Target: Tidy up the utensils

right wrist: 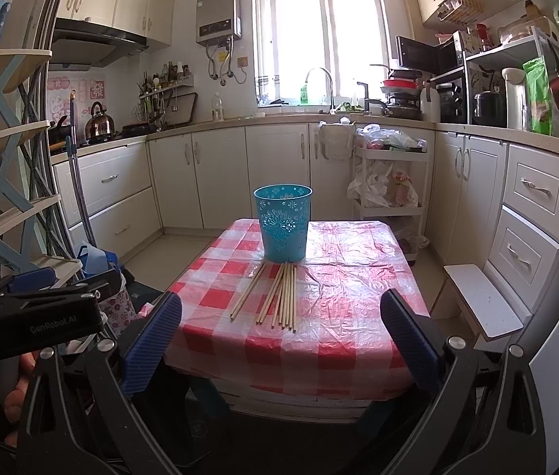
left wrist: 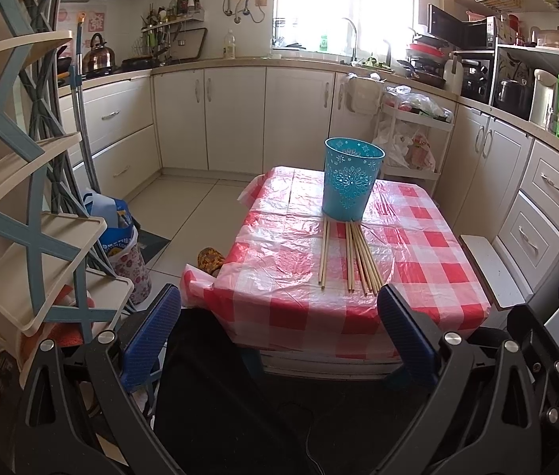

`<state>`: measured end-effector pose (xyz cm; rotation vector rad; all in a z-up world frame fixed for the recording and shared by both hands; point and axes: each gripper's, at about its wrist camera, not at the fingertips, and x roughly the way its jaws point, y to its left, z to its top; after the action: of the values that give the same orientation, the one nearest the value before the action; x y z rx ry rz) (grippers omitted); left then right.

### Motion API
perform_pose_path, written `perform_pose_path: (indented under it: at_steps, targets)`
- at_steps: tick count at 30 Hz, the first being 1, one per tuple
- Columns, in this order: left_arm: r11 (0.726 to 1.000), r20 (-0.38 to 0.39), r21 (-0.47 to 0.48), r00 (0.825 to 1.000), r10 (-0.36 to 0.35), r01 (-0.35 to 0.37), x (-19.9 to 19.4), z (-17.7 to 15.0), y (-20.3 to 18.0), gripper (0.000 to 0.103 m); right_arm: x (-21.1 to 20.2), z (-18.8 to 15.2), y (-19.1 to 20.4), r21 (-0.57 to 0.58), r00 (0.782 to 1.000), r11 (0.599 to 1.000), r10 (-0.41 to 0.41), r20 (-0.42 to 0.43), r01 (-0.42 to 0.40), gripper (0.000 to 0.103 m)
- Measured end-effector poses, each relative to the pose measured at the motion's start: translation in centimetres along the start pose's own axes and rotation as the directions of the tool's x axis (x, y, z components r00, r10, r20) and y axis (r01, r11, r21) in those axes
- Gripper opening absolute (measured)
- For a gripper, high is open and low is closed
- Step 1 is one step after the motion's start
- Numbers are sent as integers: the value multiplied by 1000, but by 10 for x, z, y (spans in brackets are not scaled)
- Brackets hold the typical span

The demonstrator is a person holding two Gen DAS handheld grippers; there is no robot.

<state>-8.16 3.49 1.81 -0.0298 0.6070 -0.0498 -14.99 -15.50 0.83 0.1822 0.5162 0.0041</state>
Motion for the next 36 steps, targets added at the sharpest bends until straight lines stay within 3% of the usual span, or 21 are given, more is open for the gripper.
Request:
perform_pose_path:
  at_steps: [30,36]
  targets:
    - [1000,-2,-3,1000,1,-1,-1,-1,-1,95,2,-2,4,-6,1000,1000,0,-5,0,96]
    - [999,-31,30,999,-36,37,13,-1,-9,95,10,-2,5,-10,1000,1000,-1,-15,1,96]
